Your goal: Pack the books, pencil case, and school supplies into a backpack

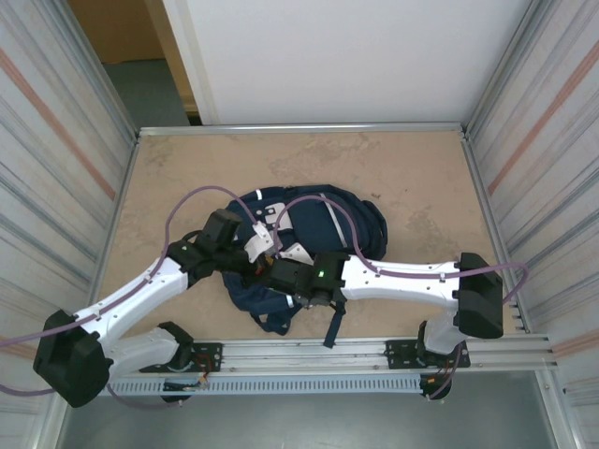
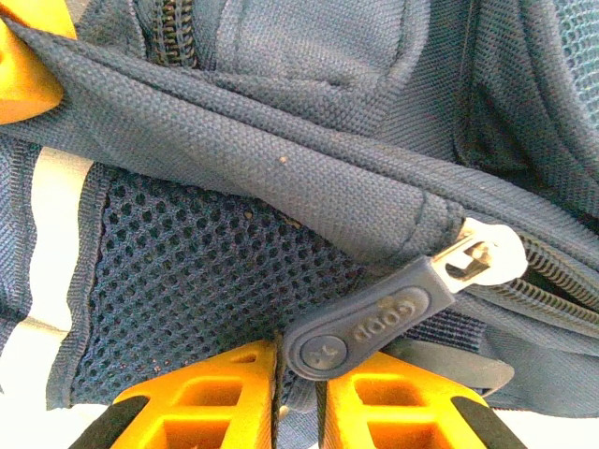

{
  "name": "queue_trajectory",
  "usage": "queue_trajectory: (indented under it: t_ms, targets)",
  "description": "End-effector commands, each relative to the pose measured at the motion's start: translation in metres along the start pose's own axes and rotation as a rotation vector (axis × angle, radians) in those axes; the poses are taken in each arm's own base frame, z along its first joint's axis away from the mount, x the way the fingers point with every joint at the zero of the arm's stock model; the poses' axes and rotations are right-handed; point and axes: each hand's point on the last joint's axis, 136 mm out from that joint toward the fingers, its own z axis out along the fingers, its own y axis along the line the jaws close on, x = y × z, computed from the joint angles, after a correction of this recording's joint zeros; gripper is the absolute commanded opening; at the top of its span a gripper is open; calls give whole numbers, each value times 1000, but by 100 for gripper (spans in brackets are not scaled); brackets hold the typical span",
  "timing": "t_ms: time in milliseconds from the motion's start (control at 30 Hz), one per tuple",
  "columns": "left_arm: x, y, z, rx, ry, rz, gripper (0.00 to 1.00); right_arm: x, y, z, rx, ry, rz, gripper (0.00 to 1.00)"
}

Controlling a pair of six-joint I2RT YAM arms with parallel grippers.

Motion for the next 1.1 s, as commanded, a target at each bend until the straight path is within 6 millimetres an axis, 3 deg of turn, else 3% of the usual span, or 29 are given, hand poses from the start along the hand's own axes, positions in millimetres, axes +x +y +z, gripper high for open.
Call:
queue_trajectory:
  t_ms: [0, 67, 100, 200, 333, 433, 667, 800, 933, 1067]
  targets:
    - [-39, -16, -17, 50, -134, 126, 0, -13, -6, -18, -13, -52, 22, 20]
    - [-37, -16, -17, 45, -132, 140, 0, -16, -9, -25, -15, -62, 35, 38]
    - [-36, -15, -17, 39, -133, 145, 0, -18, -10, -29, -26, -72, 47, 42]
    - [-37, -16, -19, 38, -136, 143, 0, -22, -9, -39, -107, -98, 118, 47]
    - [-43, -26, -22, 91, -158, 160, 0, -27, -15, -39, -227, -87, 354, 54]
    - [-45, -28, -24, 96, -166, 166, 0, -27, -18, -38, -251, -88, 459, 52]
    - [-43, -27, -21, 99, -160, 157, 0, -26, -14, -34, -208, -79, 524, 46]
    - [-42, -27, -20, 105, -161, 151, 0, -17, -35, -27, -33, -102, 760, 37]
    - [-43, -26, -19, 104, -162, 150, 0, -16, -32, -19, 29, -89, 846, 31]
    - [-42, -28, -21, 104, -164, 157, 0, -28, -25, -22, 13, -131, 846, 27]
